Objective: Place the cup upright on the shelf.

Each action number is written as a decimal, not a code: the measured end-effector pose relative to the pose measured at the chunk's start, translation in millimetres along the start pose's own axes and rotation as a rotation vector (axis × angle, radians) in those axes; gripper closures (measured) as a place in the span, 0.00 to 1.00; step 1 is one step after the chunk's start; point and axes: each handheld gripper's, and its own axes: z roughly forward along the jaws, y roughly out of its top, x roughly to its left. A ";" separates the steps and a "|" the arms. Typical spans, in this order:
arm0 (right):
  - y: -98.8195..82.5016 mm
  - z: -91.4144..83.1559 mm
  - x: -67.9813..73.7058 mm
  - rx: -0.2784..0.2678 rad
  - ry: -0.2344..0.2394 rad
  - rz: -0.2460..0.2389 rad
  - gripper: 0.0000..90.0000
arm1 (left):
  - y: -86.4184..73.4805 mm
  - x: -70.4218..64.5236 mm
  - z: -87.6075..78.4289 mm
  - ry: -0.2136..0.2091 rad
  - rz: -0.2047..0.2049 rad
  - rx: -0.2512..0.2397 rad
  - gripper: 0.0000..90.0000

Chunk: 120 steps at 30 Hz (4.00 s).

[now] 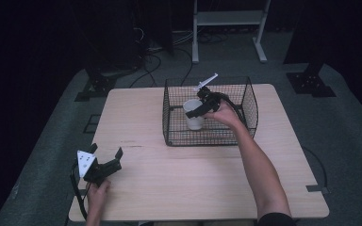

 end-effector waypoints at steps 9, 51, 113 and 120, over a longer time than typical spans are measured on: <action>0.5 -0.5 2.4 0.004 -0.013 -0.015 0.20 | 0.0 -0.1 0.0 -0.001 0.000 0.000 0.00; 6.8 -41.2 10.8 -0.143 0.003 -0.025 0.14 | 0.0 0.5 0.1 -0.002 -0.004 -0.002 0.00; -46.0 -100.4 54.6 -0.186 0.066 -0.092 0.15 | -0.1 -1.0 0.1 -0.002 0.008 0.000 0.00; -59.4 -107.0 56.4 -0.191 0.066 -0.089 0.15 | -0.1 -1.1 0.1 -0.003 0.010 0.000 0.00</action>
